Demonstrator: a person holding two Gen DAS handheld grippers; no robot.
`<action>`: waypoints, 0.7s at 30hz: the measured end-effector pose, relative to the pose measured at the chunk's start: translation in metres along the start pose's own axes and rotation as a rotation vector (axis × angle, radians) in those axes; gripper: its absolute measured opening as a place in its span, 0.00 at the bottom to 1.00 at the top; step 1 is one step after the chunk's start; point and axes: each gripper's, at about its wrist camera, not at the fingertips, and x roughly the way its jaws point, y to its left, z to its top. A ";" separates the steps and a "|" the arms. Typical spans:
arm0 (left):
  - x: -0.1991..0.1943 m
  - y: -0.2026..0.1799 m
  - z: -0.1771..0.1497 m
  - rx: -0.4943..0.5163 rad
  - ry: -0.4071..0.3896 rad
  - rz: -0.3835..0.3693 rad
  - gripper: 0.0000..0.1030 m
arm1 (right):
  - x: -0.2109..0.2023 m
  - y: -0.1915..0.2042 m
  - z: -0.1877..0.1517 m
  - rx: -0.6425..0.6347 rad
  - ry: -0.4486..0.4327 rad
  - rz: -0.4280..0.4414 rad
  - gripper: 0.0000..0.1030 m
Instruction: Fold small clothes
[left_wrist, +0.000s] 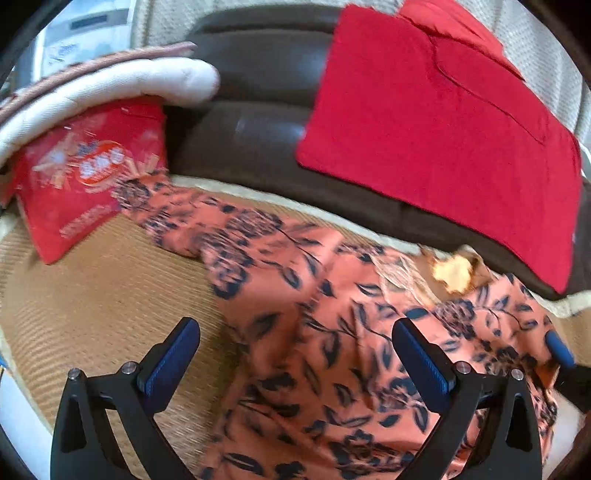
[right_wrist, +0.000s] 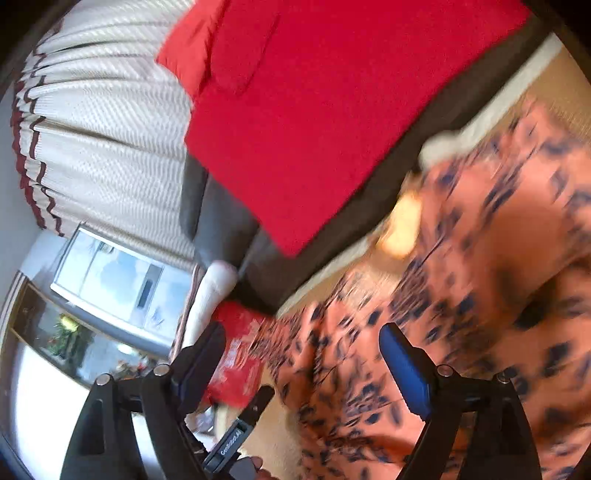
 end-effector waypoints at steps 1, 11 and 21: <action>0.003 -0.005 -0.002 0.010 0.017 -0.011 1.00 | -0.012 -0.002 0.004 -0.010 -0.021 -0.039 0.85; 0.043 -0.048 -0.022 0.071 0.213 -0.147 0.56 | -0.077 -0.073 0.053 0.047 -0.105 -0.349 0.69; 0.057 -0.072 -0.027 0.052 0.250 -0.251 0.10 | -0.096 -0.112 0.073 0.112 -0.090 -0.356 0.62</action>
